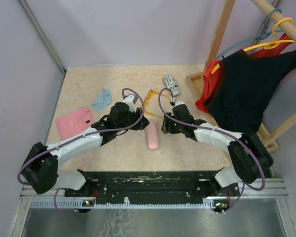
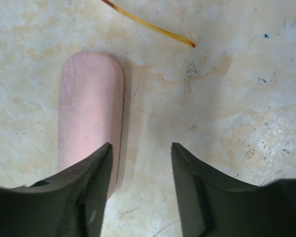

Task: Organize the sunglasses
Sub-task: Close the sunglasses case at the center of the board, then pick up the sunglasses case from the center of the board.

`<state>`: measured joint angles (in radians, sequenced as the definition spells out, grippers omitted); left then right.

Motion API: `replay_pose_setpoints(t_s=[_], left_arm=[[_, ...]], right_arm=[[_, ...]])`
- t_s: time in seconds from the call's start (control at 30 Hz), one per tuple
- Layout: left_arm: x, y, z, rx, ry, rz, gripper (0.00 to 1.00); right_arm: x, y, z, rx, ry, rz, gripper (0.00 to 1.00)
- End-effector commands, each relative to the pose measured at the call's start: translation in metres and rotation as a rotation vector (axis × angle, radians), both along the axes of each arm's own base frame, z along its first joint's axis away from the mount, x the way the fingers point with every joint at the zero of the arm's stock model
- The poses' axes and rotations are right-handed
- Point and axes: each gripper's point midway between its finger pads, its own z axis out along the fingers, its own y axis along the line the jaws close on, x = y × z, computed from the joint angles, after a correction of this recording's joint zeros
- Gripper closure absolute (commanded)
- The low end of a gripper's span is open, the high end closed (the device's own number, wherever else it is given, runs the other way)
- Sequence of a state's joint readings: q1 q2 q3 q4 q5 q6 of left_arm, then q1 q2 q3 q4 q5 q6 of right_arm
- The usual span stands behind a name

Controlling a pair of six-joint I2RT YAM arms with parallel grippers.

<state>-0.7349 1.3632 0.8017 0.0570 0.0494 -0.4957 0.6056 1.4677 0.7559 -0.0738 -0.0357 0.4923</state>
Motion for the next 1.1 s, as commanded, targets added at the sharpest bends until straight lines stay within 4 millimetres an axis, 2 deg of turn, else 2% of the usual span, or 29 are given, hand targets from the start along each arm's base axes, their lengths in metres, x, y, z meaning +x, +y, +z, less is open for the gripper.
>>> replay_pose_setpoints(t_s=[0.0,0.1,0.17,0.27,0.33,0.53,0.7,0.93,1.07], left_arm=[[0.006,0.029,0.014,0.049,-0.054,0.114,0.5],[0.005,0.051,0.028,0.079,-0.09,0.189,0.42],[0.003,0.067,0.036,0.102,-0.116,0.238,0.36],[-0.001,0.085,0.051,0.109,-0.165,0.281,0.29],[-0.005,0.094,0.058,0.115,-0.185,0.294,0.26],[-0.019,0.117,0.072,0.122,-0.235,0.323,0.24],[-0.03,0.124,0.074,0.108,-0.247,0.312,0.23],[-0.039,0.123,0.076,0.061,-0.249,0.283,0.22],[-0.042,0.122,0.08,0.042,-0.256,0.277,0.22]], right_arm=[[0.009,-0.003,0.03,0.039,-0.144,-0.019,0.44],[0.01,0.003,0.041,0.067,-0.168,-0.017,0.38],[0.011,0.01,0.046,0.041,-0.18,-0.027,0.31],[0.004,0.027,0.044,-0.023,-0.17,-0.026,0.16],[0.002,0.038,0.042,-0.043,-0.163,-0.032,0.12],[-0.001,0.062,0.026,-0.129,-0.111,-0.044,0.1],[-0.005,0.075,-0.003,-0.206,-0.05,-0.032,0.09],[-0.007,0.075,-0.025,-0.329,-0.026,-0.057,0.09],[-0.006,0.073,-0.023,-0.342,-0.034,-0.072,0.18]])
